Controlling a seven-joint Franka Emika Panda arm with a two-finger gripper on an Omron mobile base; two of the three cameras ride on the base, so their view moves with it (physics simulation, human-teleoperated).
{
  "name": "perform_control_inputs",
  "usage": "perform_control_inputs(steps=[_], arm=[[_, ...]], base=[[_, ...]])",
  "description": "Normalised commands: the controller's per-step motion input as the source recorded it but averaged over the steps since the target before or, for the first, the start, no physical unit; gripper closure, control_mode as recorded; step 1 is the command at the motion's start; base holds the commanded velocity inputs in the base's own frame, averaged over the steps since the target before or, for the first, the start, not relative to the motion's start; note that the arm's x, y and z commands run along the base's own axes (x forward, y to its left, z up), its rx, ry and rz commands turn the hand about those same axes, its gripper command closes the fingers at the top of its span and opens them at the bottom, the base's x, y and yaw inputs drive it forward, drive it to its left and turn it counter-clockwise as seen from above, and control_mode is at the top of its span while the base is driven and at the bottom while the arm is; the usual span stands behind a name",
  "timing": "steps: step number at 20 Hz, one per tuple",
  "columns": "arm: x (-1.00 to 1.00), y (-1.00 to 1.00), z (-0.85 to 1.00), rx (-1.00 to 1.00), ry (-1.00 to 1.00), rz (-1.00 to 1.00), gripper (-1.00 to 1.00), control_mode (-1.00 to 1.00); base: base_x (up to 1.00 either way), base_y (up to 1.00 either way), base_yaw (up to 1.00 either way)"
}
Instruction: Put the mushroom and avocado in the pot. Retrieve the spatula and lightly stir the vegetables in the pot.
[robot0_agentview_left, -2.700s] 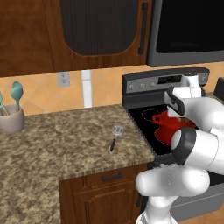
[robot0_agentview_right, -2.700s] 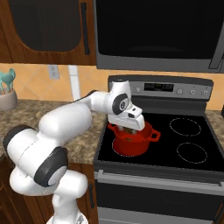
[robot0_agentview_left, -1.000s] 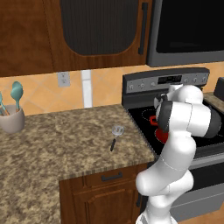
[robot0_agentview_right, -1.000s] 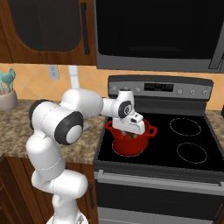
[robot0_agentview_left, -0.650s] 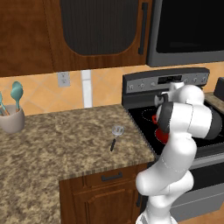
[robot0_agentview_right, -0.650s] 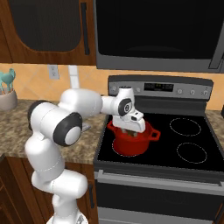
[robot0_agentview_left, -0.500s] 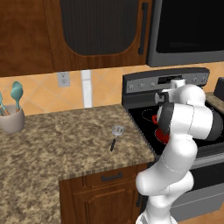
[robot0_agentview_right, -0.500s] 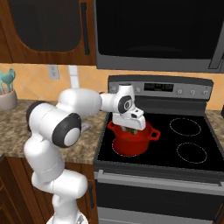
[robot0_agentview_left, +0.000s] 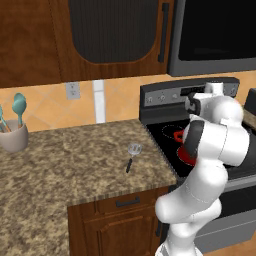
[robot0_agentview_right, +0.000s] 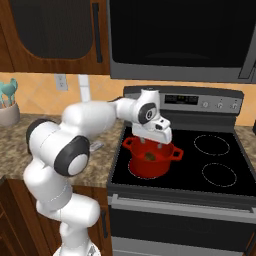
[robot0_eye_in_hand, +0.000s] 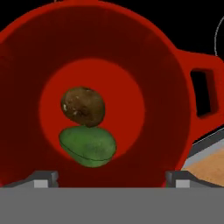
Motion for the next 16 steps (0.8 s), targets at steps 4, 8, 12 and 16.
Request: perform_control_inputs(steps=[4,8,12,16], arm=[[-0.51,-0.01,0.45,0.01,-0.19,0.0,-1.0,-1.0],[-0.74,0.0,0.51,0.03,-0.23,0.0,-1.0,-1.0],[-0.74,0.04,0.58,0.01,-0.23,0.0,-1.0,-1.0],[-0.67,0.32,0.55,0.0,-0.2,0.0,-1.0,-1.0]], base=[[0.0,0.0,0.0],[0.0,0.0,0.0],[0.0,0.0,0.0],[0.0,0.0,0.0]])
